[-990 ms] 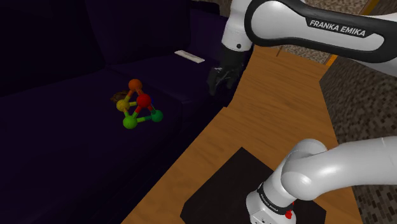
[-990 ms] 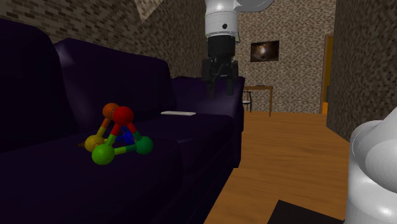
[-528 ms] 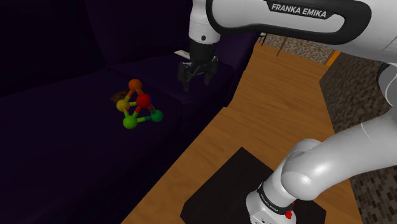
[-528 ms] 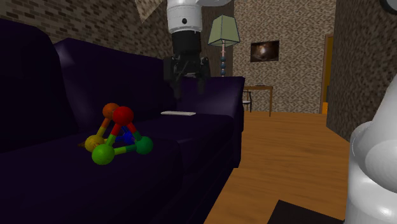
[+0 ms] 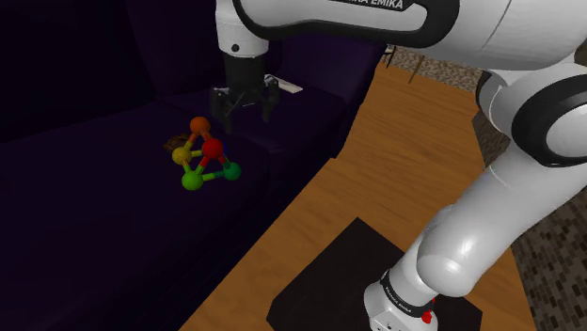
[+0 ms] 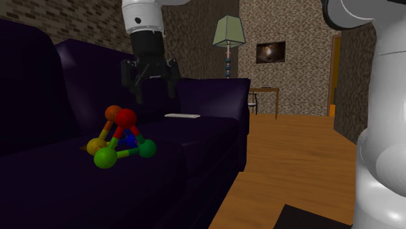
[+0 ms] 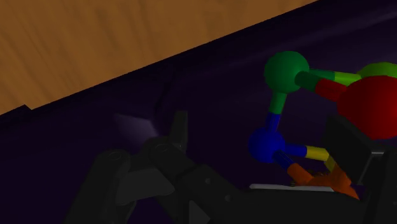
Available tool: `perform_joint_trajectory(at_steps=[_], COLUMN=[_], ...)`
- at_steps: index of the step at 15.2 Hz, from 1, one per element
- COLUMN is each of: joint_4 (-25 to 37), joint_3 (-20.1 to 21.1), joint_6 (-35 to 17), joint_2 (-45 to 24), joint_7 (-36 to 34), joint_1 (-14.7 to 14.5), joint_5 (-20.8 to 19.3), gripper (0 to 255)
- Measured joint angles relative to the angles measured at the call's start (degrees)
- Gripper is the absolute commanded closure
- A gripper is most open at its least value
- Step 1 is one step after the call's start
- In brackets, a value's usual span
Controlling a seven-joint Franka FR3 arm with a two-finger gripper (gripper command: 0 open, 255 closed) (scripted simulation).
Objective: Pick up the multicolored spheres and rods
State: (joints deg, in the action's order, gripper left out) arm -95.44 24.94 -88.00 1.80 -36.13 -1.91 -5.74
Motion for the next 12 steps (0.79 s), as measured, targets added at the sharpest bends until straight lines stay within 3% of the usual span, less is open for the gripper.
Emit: perform_joint_trajectory(at_steps=[5, 7, 12], joint_4=[19.7, 24.8, 21.2], joint_3=[2.9, 3.0, 2.9], joint_6=[7.2, 9.0, 5.6], joint_2=[-16.6, -21.0, -21.1], joint_7=[-8.0, -9.8, -10.6], joint_1=[-5.2, -7.2, -6.9], joint_5=[-6.9, -8.7, -8.7], gripper=[0, 0, 0])
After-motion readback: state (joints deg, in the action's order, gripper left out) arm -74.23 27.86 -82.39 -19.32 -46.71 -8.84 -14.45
